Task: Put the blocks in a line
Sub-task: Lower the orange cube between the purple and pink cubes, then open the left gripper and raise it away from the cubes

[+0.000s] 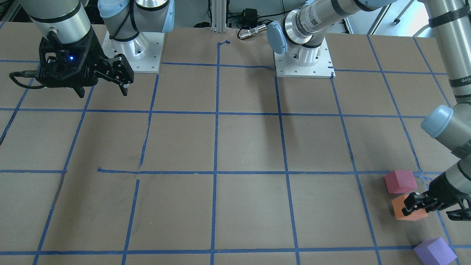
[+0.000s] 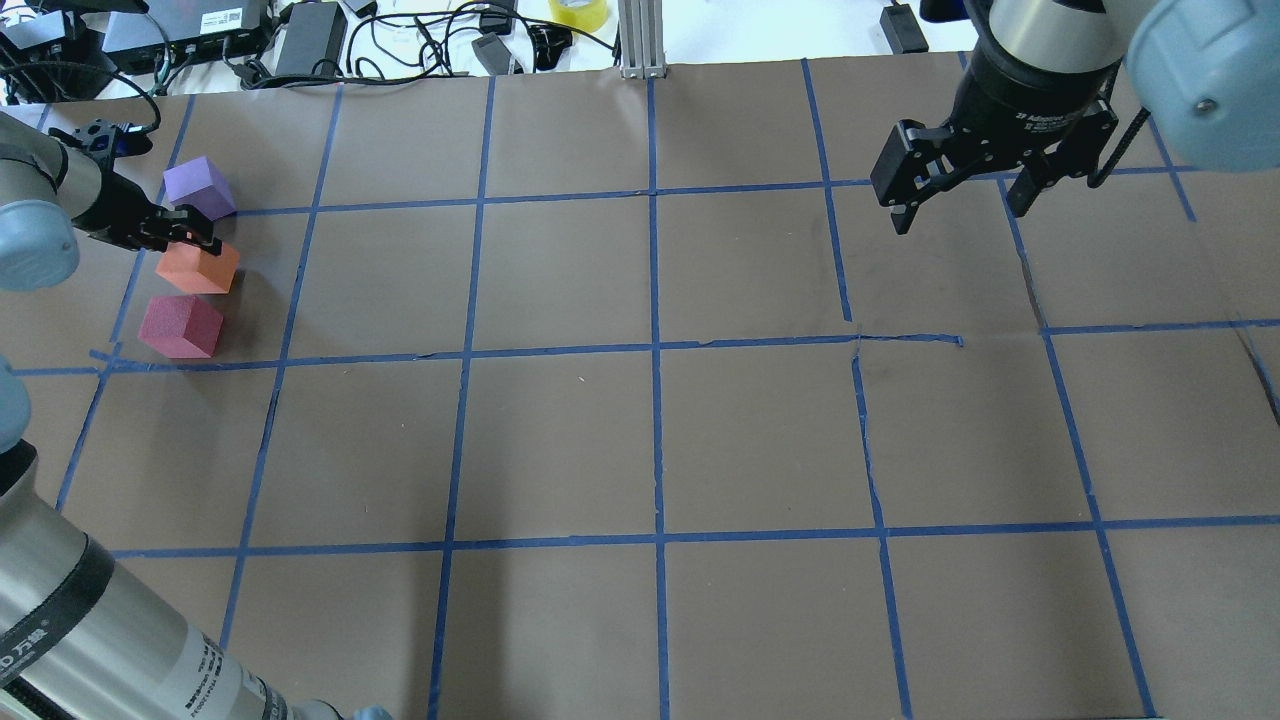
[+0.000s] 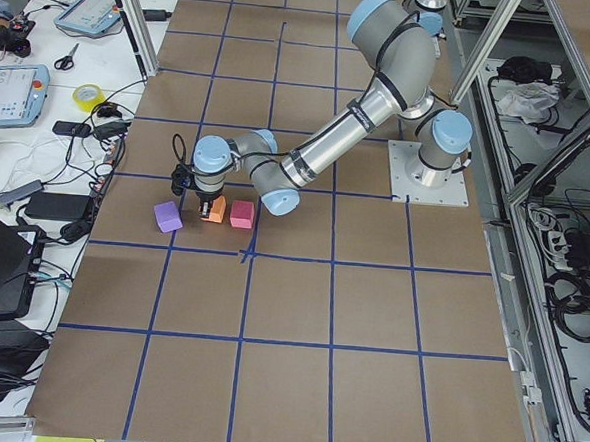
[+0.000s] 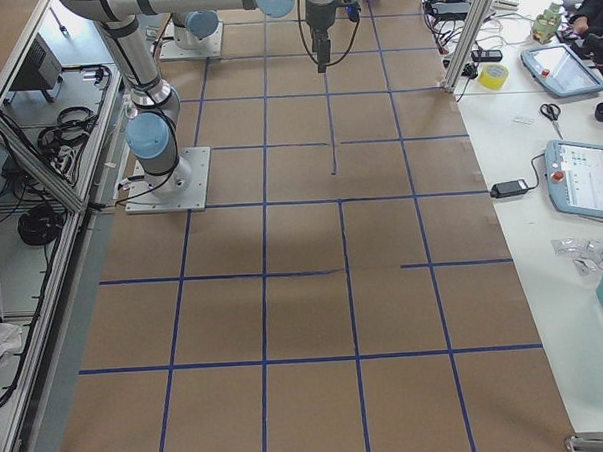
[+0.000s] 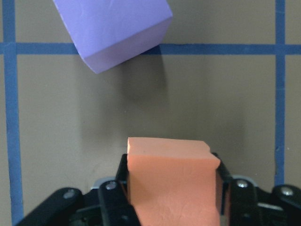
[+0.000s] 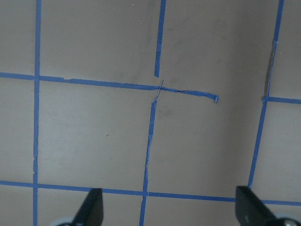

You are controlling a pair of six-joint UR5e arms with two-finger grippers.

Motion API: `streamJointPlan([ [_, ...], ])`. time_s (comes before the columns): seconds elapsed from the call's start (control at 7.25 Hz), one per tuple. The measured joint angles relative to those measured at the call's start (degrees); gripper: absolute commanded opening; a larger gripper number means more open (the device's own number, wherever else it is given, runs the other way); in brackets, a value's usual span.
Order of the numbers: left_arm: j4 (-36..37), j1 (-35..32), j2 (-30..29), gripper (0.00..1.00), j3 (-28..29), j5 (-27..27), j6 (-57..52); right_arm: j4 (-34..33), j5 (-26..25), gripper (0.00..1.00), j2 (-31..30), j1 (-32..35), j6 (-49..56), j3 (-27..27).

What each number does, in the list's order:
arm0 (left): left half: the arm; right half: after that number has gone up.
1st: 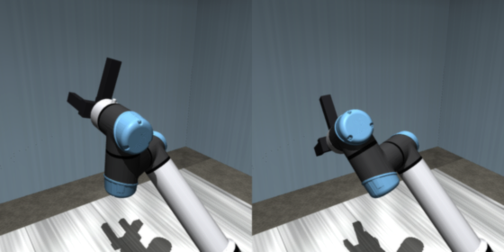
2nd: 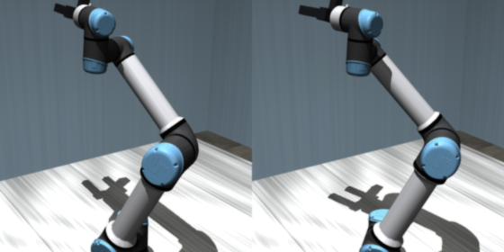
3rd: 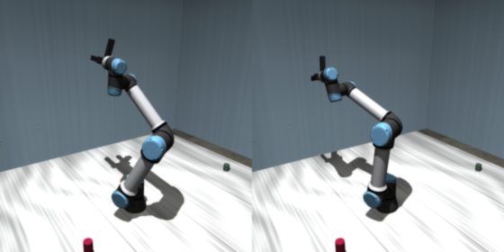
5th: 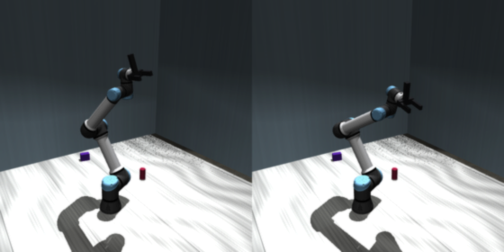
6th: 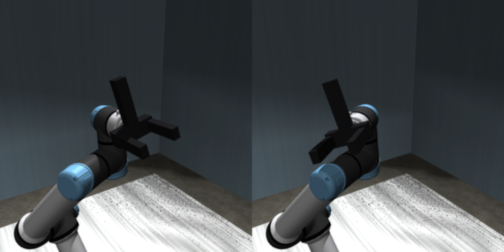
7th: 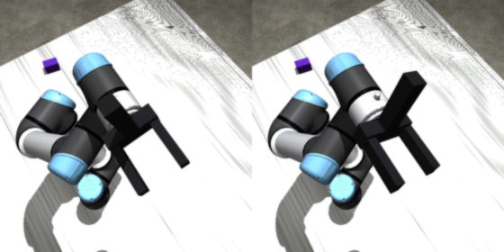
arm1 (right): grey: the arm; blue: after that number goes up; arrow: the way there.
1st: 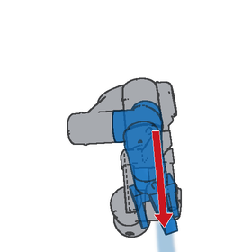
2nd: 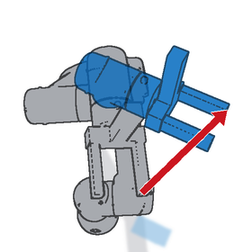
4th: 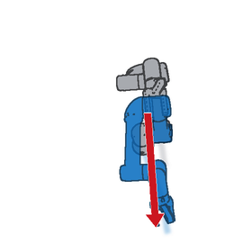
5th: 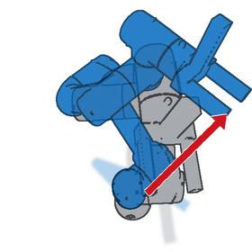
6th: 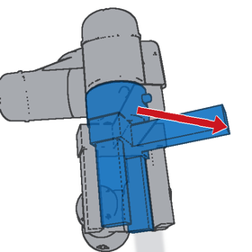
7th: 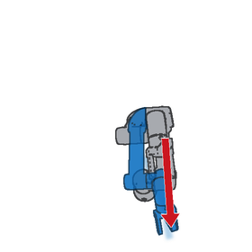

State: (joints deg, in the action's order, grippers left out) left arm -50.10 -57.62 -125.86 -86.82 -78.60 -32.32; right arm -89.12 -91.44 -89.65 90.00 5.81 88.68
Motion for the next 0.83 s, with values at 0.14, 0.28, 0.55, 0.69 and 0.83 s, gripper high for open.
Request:
streamJointPlan([
  [0.14, 0.0, 0.0, -0.3, 0.05, 0.2, -0.1, -0.5, 0.0, 0.0, 1.00, 0.0, 0.0, 0.0, 0.0],
  [0.28, 0.0, 0.0, -0.6, 0.60, 0.4, -0.2, -0.6, 0.0, 0.0, 1.00, 0.0, 0.0, 0.0, 0.0],
  [0.55, 3.7, 0.0, -1.1, 1.00, 0.4, -0.2, -1.1, -0.1, 0.0, 1.00, 0.0, 0.0, 0.0, 0.0],
  [0.69, 5.1, 0.0, -1.0, 1.00, 0.4, -0.3, -1.3, -0.1, 0.0, 1.00, 0.1, 0.0, 0.0, 0.0],
  [0.83, 5.6, 0.0, -0.8, 1.00, 0.2, -0.3, -1.4, -0.3, 0.0, 1.00, 0.1, -0.1, 0.0, 0.0],
])
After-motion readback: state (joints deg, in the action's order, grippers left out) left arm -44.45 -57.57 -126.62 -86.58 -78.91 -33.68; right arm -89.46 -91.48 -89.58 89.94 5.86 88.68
